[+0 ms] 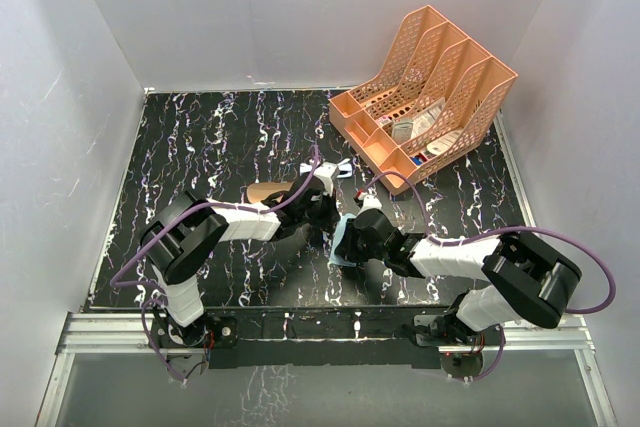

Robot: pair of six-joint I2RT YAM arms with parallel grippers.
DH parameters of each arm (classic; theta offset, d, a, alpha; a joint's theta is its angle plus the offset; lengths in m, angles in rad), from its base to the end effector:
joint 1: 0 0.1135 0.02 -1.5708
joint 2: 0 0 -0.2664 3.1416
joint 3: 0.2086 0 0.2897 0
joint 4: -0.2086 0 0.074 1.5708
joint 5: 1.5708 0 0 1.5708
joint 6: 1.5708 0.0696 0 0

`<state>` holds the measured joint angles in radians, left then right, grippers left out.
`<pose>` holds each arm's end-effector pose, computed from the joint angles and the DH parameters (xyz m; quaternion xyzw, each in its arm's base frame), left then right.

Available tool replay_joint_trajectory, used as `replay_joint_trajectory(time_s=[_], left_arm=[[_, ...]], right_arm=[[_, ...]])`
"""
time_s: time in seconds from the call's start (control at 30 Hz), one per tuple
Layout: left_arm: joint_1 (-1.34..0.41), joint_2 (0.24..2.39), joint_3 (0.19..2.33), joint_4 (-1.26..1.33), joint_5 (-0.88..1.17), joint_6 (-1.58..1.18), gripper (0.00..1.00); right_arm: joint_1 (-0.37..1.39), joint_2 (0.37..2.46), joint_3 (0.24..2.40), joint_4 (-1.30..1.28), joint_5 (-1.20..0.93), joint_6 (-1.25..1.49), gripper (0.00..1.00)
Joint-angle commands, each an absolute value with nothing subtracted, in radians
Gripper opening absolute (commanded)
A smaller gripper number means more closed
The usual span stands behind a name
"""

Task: Organize the sunglasses
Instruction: Adjust the glasses cleaning cloth at the center of the board.

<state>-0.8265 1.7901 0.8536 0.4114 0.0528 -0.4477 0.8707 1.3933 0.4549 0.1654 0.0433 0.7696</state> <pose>0.2807 -0.3103 0.1088 0.1760 0.8481 -0.3153 0.3876 0.1902 0.2211 0.0823 -0.0381 0.9205 0.2703 0.2795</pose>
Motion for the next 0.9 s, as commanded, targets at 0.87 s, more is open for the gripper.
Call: replay_joint_trajectory(time_s=[0.87], left_arm=[[-0.821,1.855,0.923,0.285,0.003,-0.453,0.0]], right_arm=[[0.884,1.384,0.424,0.036,0.038,0.752,0.04]])
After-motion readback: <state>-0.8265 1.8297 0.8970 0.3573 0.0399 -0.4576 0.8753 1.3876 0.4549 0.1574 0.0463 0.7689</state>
